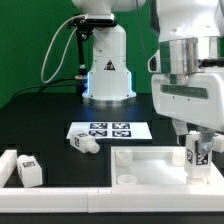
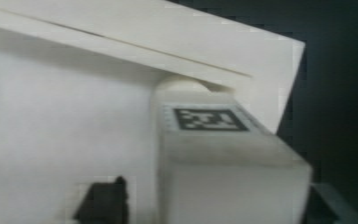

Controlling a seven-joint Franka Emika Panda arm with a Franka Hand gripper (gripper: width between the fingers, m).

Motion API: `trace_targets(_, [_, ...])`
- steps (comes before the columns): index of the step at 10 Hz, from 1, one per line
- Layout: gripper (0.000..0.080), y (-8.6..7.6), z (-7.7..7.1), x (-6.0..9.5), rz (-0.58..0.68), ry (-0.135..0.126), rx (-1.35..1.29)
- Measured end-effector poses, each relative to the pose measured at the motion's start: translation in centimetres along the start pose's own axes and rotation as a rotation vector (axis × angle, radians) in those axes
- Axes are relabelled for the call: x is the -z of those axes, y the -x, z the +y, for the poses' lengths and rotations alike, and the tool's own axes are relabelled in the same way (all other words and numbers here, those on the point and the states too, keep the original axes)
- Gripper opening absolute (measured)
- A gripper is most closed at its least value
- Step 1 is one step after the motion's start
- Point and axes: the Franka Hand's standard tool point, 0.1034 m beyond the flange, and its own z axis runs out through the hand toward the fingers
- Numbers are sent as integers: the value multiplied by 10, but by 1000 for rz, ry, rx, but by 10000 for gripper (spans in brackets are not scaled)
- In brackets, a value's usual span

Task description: Assemble one leg

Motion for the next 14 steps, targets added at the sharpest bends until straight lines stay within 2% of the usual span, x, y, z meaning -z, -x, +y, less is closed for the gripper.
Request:
trace_targets(1, [454, 3, -5, 3, 9, 12, 222])
trace_targets(2, [602, 7, -7, 5, 0, 15, 336])
trace_targets(3, [635, 9, -8, 7, 0, 12, 417])
trace_targets(5, [647, 6, -7, 6, 5, 17, 532])
trace_targets(6, [649, 6, -8, 6, 18, 33, 667])
trace_targets(7, [649, 6, -13, 5, 47, 65, 932])
trace_targets(8, [649, 1, -14, 5, 49, 65, 1002])
trace_targets(10, [637, 2, -14, 5, 49, 65, 964])
trace_targets(12, [284, 2, -14, 5, 51, 61, 862])
trace_targets(14, [285, 2, -13, 4, 67, 65, 676])
